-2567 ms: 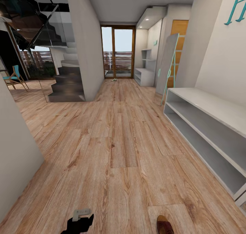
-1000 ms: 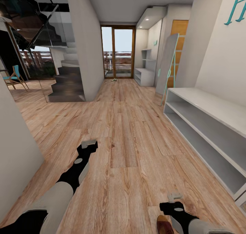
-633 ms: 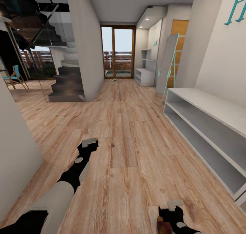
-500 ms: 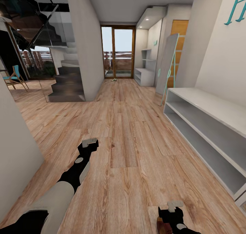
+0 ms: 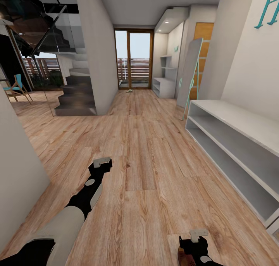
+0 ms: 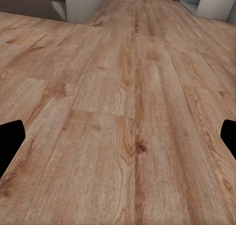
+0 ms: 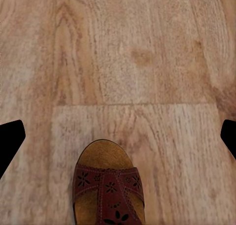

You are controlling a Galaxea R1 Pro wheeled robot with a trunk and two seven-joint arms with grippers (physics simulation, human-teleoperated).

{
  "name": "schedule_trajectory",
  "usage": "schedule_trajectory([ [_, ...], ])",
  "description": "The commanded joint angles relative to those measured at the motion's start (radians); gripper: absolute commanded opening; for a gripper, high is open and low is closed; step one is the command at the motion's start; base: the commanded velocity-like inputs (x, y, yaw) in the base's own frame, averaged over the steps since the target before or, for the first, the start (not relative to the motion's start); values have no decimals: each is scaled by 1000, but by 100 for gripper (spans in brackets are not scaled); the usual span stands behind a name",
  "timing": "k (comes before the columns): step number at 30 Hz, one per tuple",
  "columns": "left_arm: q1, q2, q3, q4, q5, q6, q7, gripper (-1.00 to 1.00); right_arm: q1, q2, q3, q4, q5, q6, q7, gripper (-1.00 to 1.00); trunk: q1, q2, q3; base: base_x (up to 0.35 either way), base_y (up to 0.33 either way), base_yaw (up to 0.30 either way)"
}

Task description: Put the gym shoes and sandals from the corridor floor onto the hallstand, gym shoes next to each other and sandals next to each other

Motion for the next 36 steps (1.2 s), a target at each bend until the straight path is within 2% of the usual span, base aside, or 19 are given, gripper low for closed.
schedule_trajectory([
  [1, -1, -1, 2, 1, 6, -4, -1, 100, -2, 0, 1, 4, 9, -5, -7, 100, 0, 0, -1, 0, 0, 0],
  [36, -1, -5, -1, 1, 6, -4, -4, 100, -2, -3, 0, 4, 9, -5, -7, 100, 0, 0, -1, 0, 0, 0],
])
